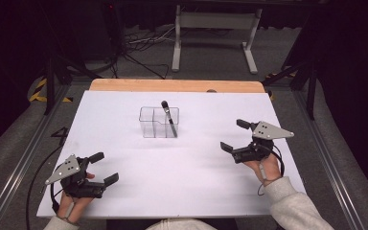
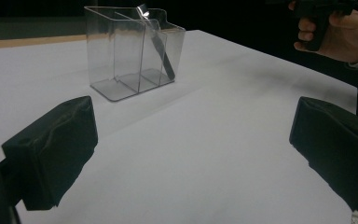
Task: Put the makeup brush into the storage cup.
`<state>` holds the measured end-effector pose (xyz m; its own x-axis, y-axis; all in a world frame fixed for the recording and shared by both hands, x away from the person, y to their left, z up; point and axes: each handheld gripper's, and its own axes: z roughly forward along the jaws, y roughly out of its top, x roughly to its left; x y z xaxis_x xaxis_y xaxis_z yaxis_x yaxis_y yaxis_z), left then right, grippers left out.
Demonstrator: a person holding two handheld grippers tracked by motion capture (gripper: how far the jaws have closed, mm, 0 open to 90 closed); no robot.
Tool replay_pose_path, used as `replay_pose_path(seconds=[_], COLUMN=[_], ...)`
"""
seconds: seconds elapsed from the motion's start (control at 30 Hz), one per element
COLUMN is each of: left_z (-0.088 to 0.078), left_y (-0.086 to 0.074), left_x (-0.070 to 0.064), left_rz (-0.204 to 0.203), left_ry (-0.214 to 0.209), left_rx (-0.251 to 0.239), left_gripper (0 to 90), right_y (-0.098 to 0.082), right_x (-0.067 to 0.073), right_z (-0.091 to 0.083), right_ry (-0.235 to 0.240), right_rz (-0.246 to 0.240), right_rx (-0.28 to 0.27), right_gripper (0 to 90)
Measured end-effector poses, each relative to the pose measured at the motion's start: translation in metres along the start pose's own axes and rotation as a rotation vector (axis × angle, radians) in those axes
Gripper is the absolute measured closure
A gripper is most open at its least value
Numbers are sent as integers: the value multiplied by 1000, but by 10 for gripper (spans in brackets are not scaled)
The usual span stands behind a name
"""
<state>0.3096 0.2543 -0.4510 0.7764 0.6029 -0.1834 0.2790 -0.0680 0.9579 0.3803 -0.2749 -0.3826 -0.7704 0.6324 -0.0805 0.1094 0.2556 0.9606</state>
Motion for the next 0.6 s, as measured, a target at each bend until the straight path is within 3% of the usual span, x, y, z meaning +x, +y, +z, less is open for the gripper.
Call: replay_pose_path(seconds=[0.6], left_z=[1], left_y=[0], left_x=[-1], left_rz=[30], left_ry=[-43], left_rx=[-5], left_gripper=[6], right_y=[-34], right_x=[8], right_z=[-12], right_ry=[-6], right_rz=[-4], right_rx=[-8], right_gripper=[0])
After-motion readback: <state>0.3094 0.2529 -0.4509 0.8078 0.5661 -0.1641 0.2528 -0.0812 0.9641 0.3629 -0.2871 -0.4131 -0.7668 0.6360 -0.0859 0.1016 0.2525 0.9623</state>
